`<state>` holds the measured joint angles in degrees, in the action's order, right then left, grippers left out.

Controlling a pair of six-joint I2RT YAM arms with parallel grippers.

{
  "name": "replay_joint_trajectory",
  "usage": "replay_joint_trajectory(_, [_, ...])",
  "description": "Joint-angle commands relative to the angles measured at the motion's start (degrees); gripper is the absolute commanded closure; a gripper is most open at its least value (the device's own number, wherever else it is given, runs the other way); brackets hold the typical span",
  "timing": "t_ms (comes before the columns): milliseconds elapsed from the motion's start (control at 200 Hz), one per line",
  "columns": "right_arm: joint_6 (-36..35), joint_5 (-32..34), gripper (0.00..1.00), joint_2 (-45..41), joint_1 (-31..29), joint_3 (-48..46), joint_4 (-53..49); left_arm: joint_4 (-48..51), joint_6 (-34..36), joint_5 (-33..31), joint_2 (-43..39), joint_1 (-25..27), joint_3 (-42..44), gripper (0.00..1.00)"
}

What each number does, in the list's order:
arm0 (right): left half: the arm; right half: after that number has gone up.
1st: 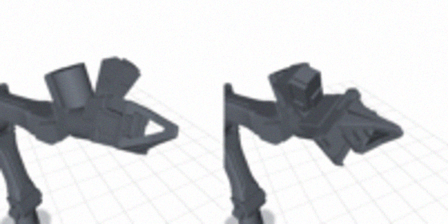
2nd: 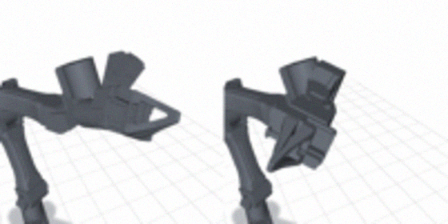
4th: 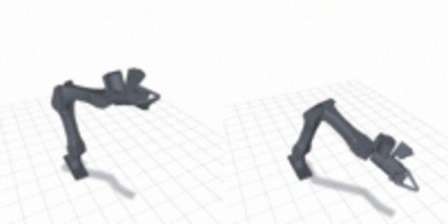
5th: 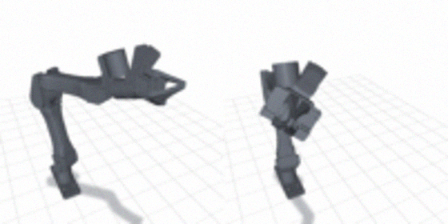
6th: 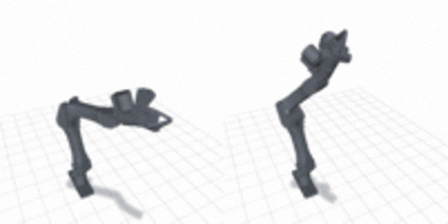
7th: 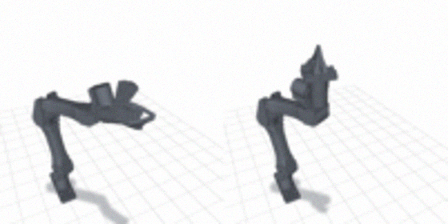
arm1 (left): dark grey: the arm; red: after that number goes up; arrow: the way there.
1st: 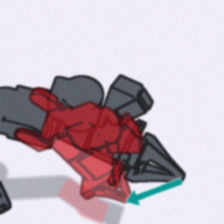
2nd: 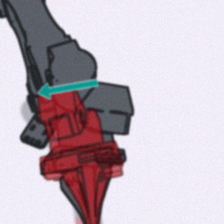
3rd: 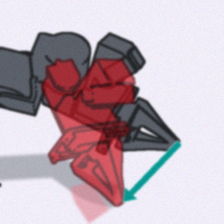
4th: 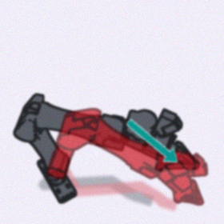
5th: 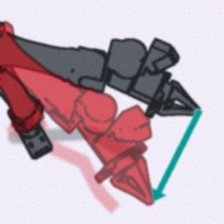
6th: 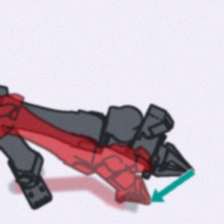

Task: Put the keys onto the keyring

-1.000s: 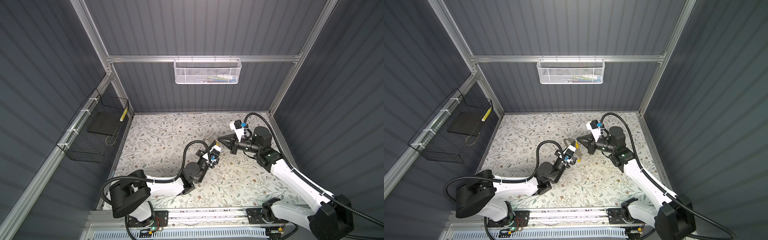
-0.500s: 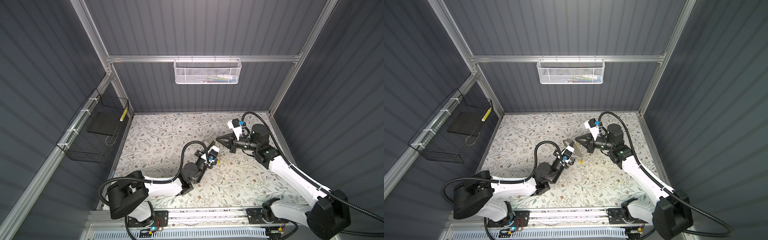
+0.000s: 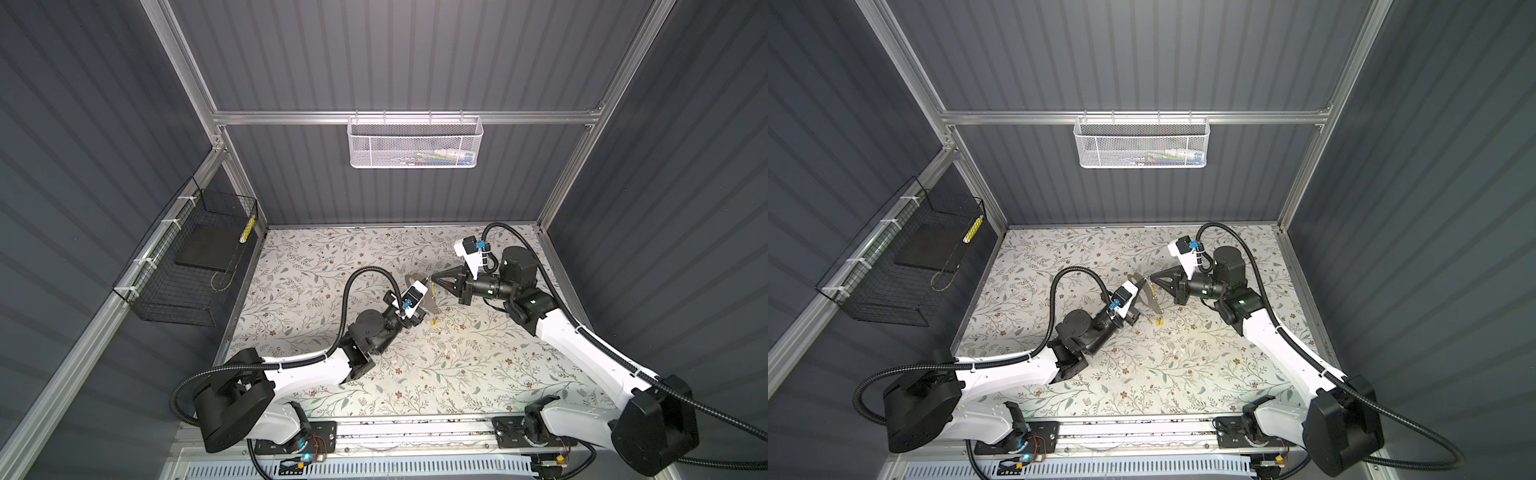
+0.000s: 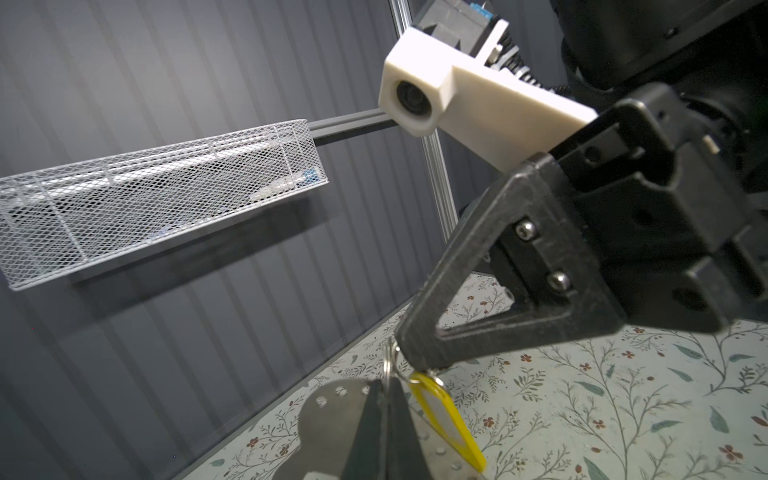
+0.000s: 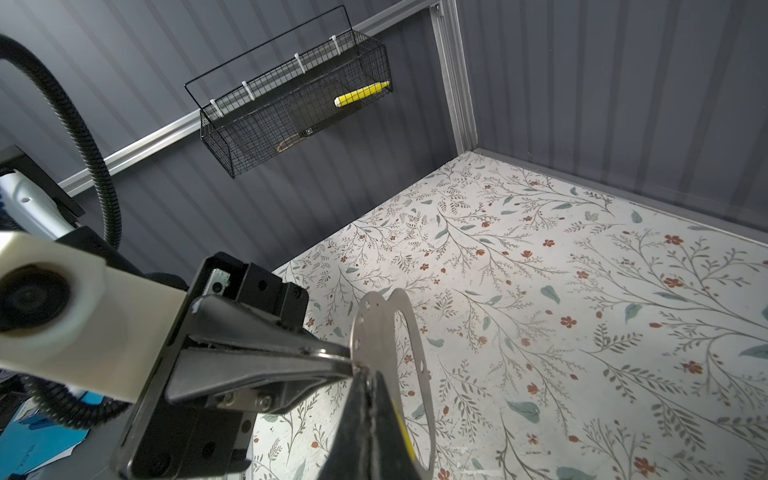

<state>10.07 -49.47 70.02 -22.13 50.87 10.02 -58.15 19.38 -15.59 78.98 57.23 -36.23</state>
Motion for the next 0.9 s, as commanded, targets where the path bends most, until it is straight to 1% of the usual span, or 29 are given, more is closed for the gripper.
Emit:
replay_joint_trajectory(0, [0.1, -0.1, 1.00, 0.7, 0.6, 1.2, -1.8, -3.5, -3.3, 3.5, -1.8, -0.9, -0.3, 1.00])
replay_joint_trajectory(110, [0.5, -0.4, 1.00, 1.0, 0.7, 1.3, -1.5, -7.4, -4.0, 4.3, -1.0, -1.7, 1.1, 1.00])
replay_joint_trajectory(170, [0.6, -0.5, 0.98, 1.1, 0.7, 1.3, -1.5, -8.9, -4.3, 4.7, -0.6, -1.9, 1.3, 1.00])
replay_joint_trajectory(275, [0.7, -0.4, 0.91, 1.0, 0.8, 1.2, -1.5, -9.5, -4.4, 5.2, -0.4, -2.2, 1.1, 1.00])
replay_joint_trajectory(360, [0.7, -0.4, 0.81, 0.9, 0.9, 1.2, -1.4, -9.8, -4.7, 5.4, -0.3, -2.4, 1.1, 1.00])
replay_joint_trajectory(455, [0.8, 0.4, 0.74, 0.3, 1.2, 0.9, -1.3, -10.4, -5.5, 5.8, -0.2, -3.0, 1.2, 1.00])
replay_joint_trajectory(585, [0.7, 1.4, 0.70, -1.1, 1.8, 0.3, -1.1, -9.4, -7.3, 6.8, -0.4, -4.0, 0.7, 1.00])
replay_joint_trajectory(660, [0.5, 1.9, 0.68, -2.0, 2.0, 0.0, -1.3, -6.5, -9.4, 8.4, -0.7, -5.3, -0.6, 1.00])
replay_joint_trajectory(720, [0.2, 2.5, 0.68, -2.5, 2.2, -0.2, -1.6, -0.3, -13.0, 10.6, -1.1, -7.3, -3.2, 1.00])
replay_joint_trajectory(780, [-0.4, 3.4, 0.66, -3.1, 2.3, -0.3, -2.1, 3.7, -16.0, 13.9, -1.0, -9.5, -5.1, 1.00])
replay_joint_trajectory(896, [-1.3, 4.4, 0.64, -4.2, 2.5, -0.5, -2.6, 9.4, -19.5, 18.8, -0.8, -12.3, -8.3, 1.00])
